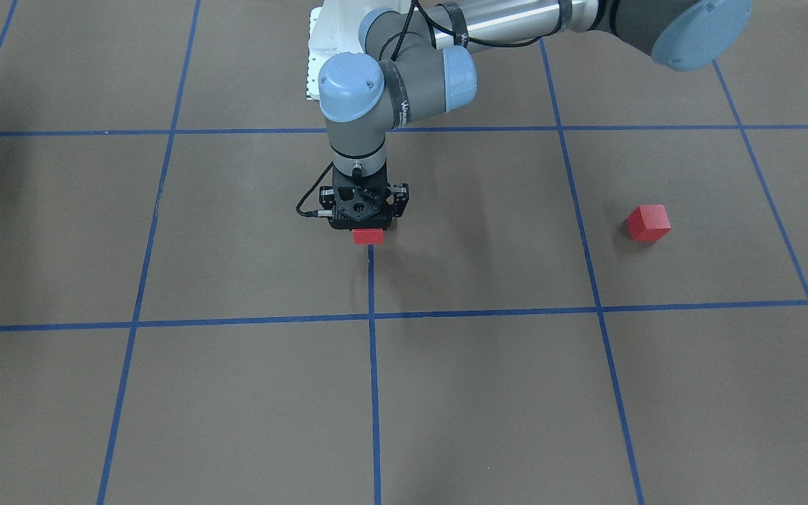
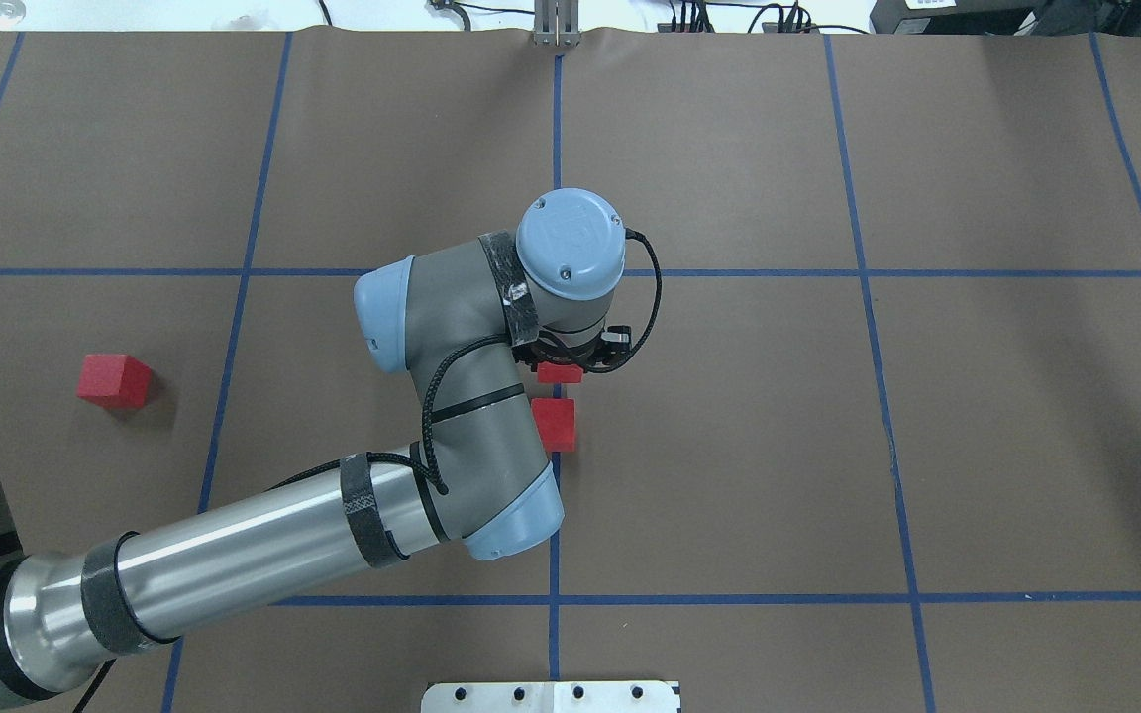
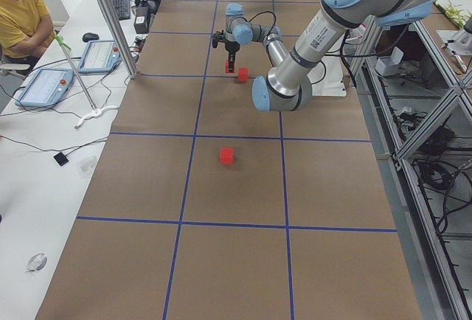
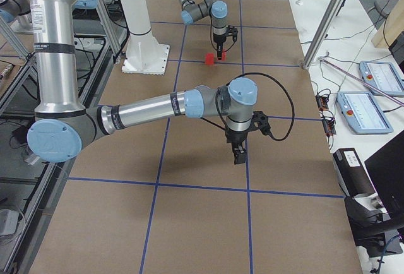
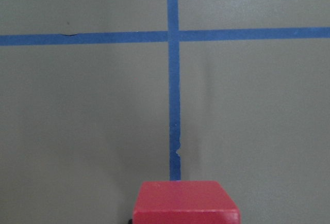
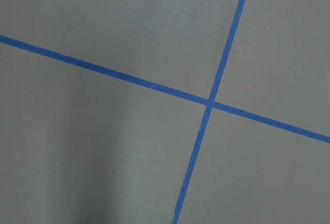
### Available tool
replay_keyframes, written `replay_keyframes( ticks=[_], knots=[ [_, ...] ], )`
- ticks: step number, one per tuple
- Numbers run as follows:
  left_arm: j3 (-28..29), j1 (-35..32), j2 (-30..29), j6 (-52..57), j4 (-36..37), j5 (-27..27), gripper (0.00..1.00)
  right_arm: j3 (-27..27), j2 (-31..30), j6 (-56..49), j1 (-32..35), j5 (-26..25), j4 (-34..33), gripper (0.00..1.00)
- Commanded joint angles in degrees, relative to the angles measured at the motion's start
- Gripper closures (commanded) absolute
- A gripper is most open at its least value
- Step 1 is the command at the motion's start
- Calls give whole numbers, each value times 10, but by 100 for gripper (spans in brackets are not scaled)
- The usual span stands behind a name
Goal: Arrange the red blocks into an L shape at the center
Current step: 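Lower the red cube against the center cube and open the left gripper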
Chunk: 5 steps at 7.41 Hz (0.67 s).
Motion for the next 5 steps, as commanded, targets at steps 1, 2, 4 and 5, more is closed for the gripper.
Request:
replay_keyframes(
  ticks=[1,2,4,5],
  knots=[
    [5,1,3,2,-5,0,100,0,0,1,0,0,0,0],
    [8,1,3,3,-6,-1,100,0,1,0,0,0,0,0],
    [8,2,9,2,-29,-1,100,0,1,0,0,0,0,0],
    [8,2,10,3,-29,-1,100,0,0,0,0,0,0,0]
  ],
)
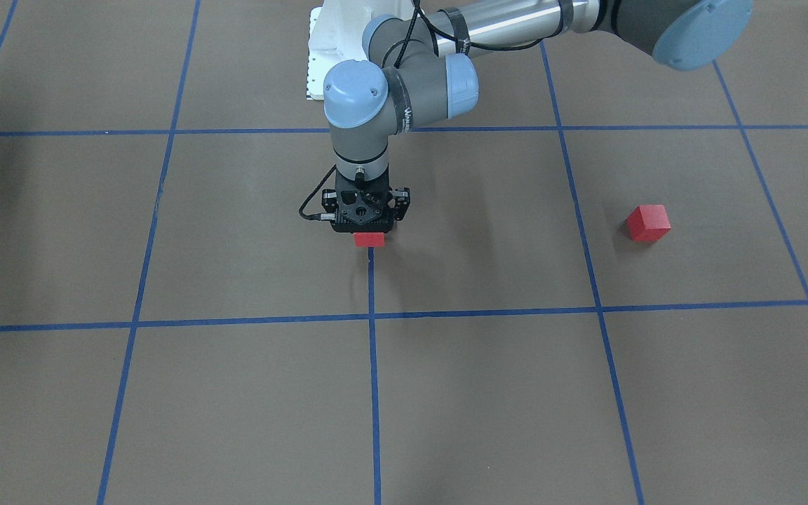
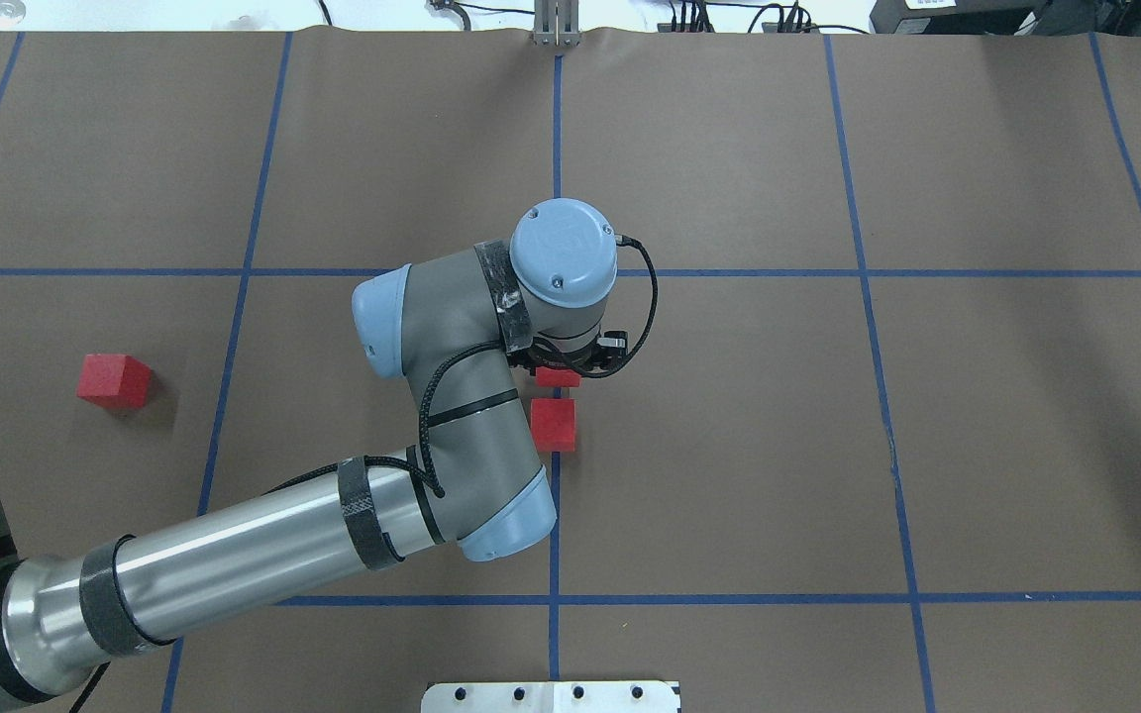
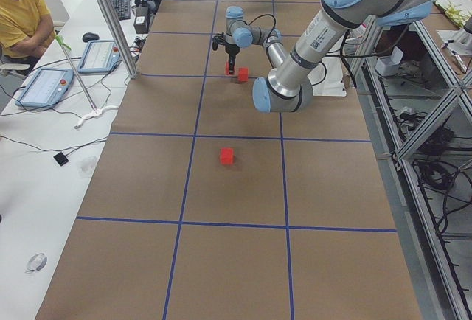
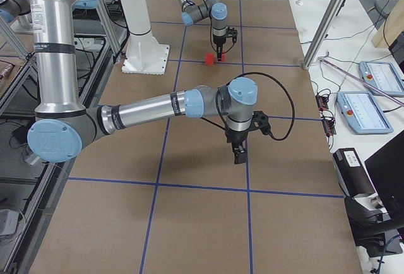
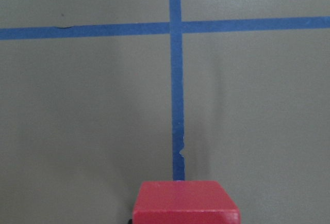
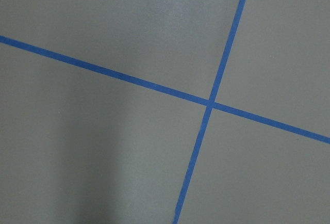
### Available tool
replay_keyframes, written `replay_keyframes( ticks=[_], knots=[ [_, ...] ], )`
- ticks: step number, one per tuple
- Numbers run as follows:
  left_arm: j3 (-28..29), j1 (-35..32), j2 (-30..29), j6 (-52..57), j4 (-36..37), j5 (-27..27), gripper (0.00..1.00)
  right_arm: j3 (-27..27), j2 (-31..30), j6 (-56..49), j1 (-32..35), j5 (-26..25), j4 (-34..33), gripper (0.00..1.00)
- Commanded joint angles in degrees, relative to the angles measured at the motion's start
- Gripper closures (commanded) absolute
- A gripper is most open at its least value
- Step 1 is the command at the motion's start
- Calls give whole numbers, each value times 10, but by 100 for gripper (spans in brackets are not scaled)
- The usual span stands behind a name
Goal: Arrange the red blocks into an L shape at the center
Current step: 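Lower the red cube against the center cube and open the left gripper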
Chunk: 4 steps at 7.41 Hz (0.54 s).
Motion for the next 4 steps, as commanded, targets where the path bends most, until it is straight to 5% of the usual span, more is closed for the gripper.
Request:
replay_keyframes(
  ticks=[1,4],
  knots=[
    [0,6,2,1,-6,0,100,0,-1,0,0,0,0,0],
    [0,14,10,1,-16,1,100,0,-1,0,1,0,0,0]
  ],
)
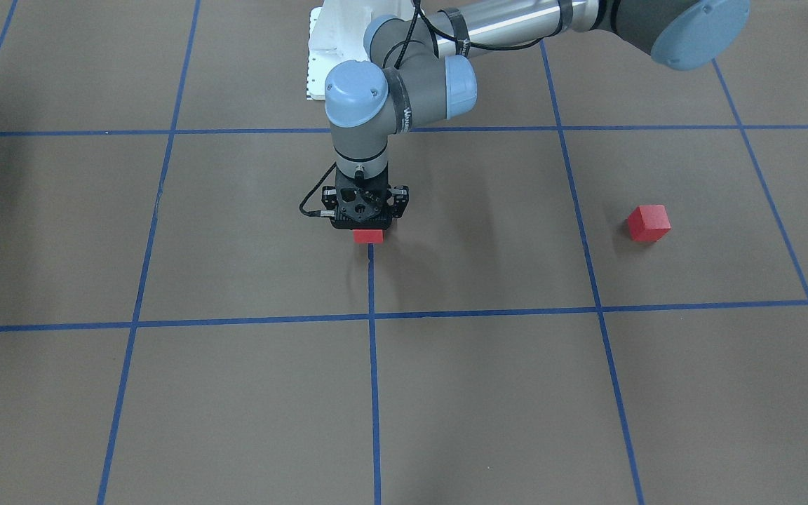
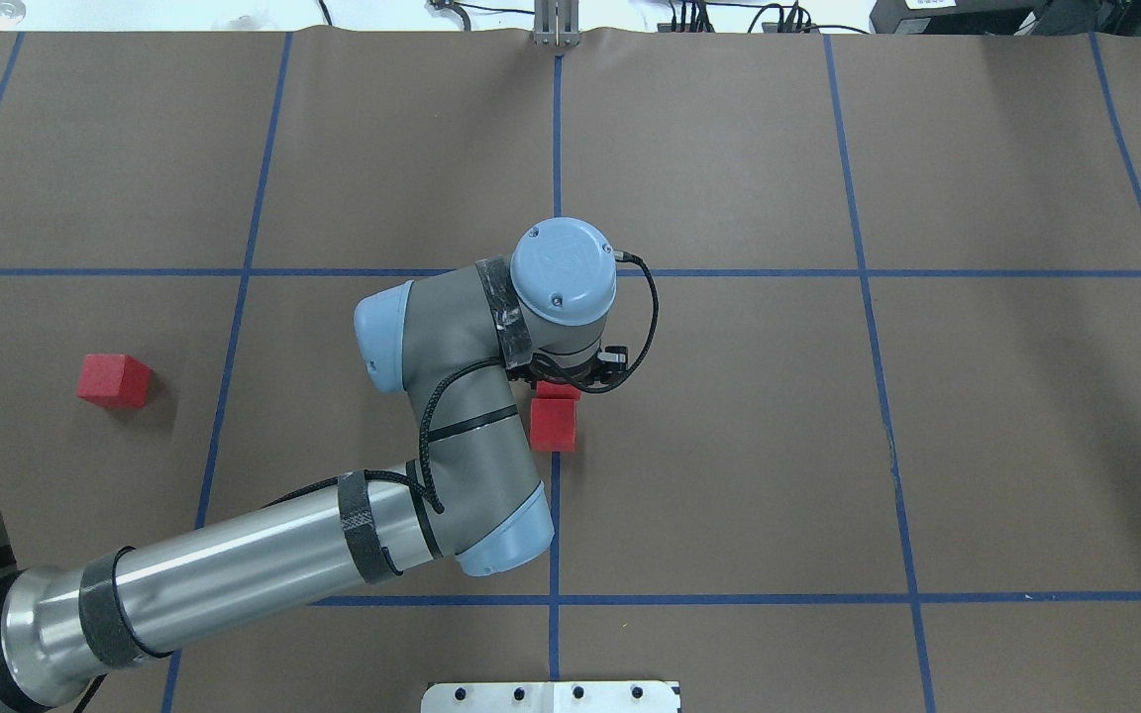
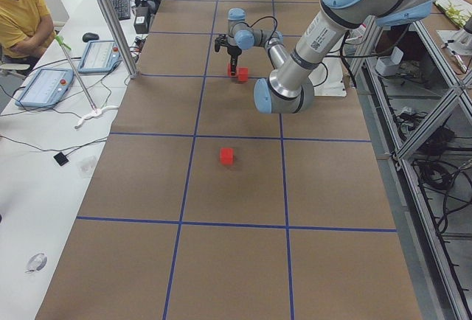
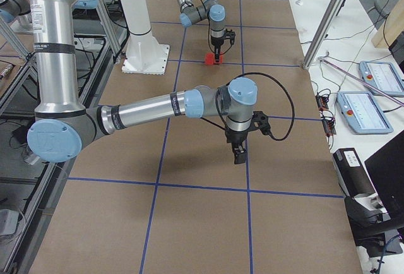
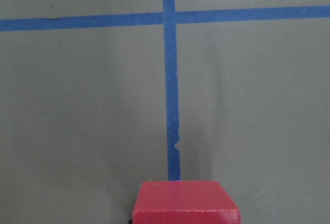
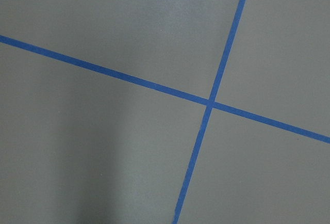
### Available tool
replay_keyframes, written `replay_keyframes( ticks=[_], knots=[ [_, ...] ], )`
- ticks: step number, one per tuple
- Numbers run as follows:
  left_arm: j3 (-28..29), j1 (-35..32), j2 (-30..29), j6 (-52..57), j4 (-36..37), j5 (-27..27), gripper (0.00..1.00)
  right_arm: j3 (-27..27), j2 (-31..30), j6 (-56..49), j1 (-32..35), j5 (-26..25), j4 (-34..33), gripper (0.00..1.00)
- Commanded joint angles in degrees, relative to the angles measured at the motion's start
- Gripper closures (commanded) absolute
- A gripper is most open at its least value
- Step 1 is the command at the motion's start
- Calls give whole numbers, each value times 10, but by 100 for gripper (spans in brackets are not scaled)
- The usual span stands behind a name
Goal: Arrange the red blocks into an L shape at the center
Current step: 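Lower the red cube against the center cube and open the left gripper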
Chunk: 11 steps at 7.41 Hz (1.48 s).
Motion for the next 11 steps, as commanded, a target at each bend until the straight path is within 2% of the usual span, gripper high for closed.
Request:
replay_keyframes(
  ticks=[1,8,11],
  knots=[
    [0,3,3,1,-9,0,100,0,0,0,0,0,0,0],
    [1,5,10,2,-10,1,100,0,0,0,0,0,0,0],
    [15,6,11,1,-36,1,100,0,1,0,0,0,0,0]
  ],
)
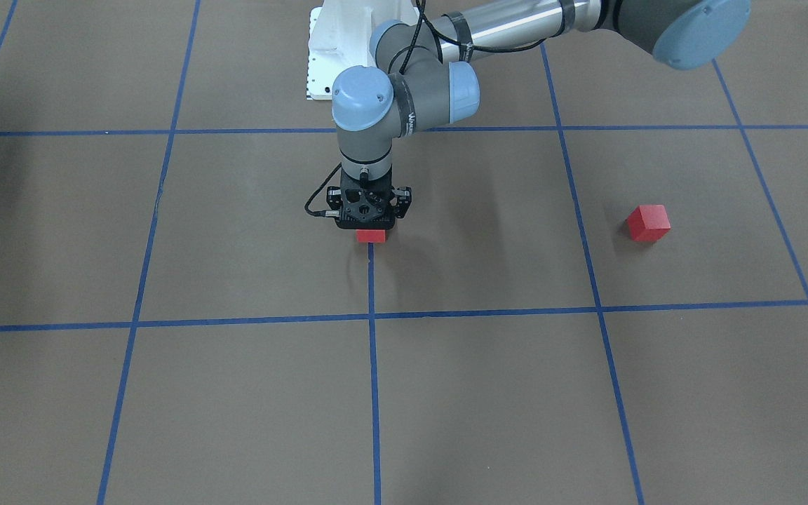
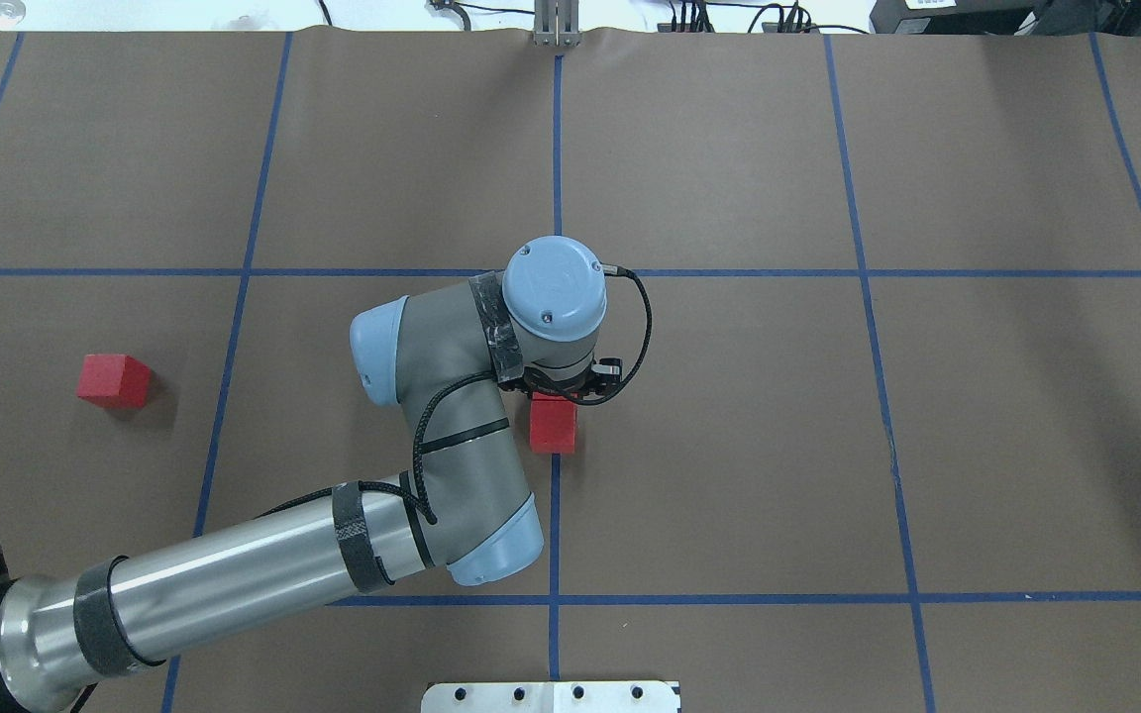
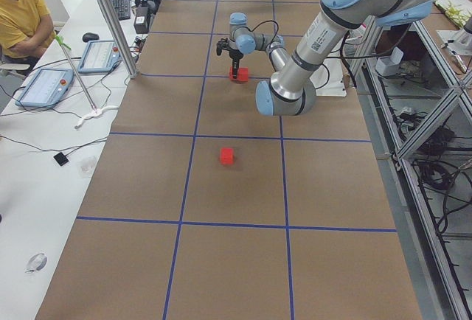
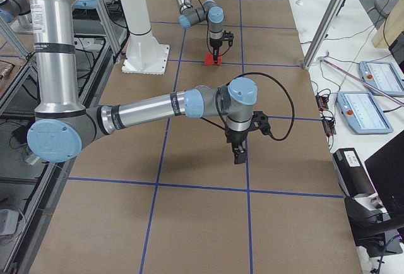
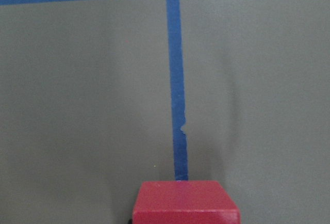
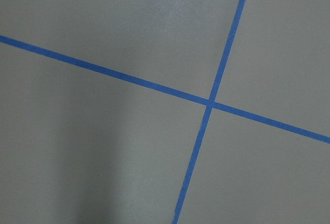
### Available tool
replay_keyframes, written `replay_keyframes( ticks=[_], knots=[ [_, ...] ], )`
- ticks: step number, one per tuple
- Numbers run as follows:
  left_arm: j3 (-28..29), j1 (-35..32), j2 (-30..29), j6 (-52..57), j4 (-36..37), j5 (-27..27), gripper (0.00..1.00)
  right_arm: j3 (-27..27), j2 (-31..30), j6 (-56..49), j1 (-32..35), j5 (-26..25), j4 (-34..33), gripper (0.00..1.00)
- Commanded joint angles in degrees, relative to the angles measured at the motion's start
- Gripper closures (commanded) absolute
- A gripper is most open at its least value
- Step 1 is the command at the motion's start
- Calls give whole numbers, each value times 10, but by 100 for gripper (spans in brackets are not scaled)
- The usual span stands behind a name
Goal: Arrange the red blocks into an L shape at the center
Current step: 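Lower the red cube against the center cube and open the left gripper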
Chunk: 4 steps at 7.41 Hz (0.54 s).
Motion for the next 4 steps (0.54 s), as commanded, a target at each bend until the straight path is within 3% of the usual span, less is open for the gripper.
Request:
replay_keyframes(
  ticks=[1,4],
  knots=[
    [8,0,0,0,-13,0,94,0,0,0,0,0,0,0],
    [8,0,0,0,-13,-1,89,-3,2,0,0,0,0,0]
  ],
)
